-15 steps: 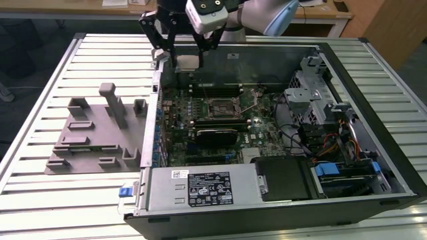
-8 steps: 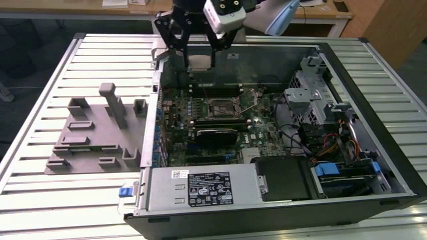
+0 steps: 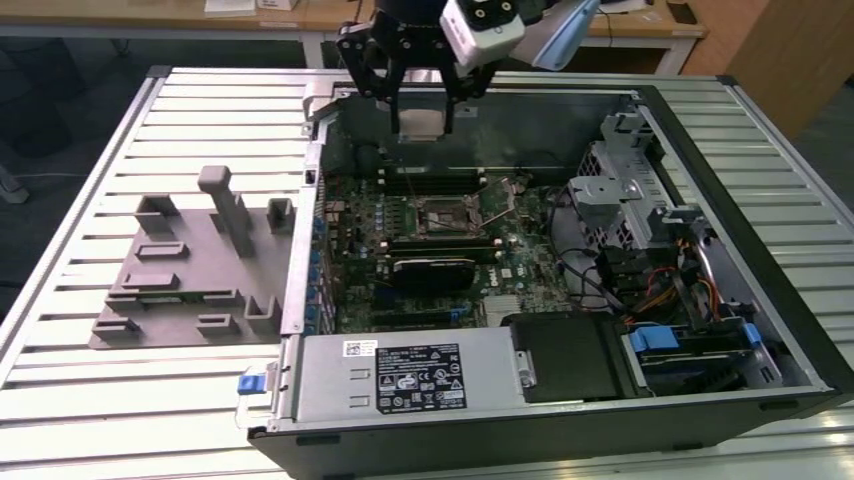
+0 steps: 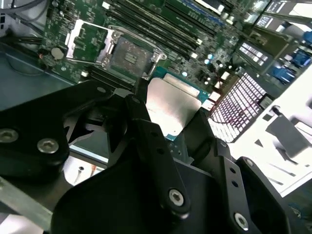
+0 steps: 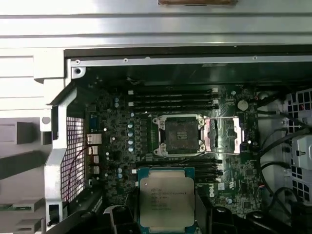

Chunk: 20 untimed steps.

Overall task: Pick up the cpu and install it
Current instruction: 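Pick up the cpu and move it towards the insertion slot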

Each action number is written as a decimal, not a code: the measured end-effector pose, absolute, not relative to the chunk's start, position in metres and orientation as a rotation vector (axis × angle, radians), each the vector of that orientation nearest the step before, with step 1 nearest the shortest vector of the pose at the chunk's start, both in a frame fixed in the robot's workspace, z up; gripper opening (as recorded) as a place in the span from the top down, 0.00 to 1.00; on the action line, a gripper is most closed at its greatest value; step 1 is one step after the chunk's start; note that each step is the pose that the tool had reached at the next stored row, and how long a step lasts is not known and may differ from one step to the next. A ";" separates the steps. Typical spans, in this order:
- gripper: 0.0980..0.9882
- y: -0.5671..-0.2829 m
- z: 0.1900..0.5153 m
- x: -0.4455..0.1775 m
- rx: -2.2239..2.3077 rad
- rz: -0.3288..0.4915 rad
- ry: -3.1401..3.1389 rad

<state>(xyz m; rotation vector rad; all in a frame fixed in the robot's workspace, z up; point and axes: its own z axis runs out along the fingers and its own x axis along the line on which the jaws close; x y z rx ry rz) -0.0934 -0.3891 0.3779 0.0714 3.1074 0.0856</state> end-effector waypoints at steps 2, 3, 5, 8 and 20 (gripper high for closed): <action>0.50 -0.389 0.376 -0.090 0.071 0.085 3.109; 0.50 -0.389 0.375 -0.089 0.071 0.085 3.109; 0.50 -0.389 0.371 -0.086 0.071 0.085 3.109; 0.50 -0.389 0.366 -0.085 0.071 0.085 3.109; 0.50 -0.389 0.345 -0.081 0.071 0.084 3.109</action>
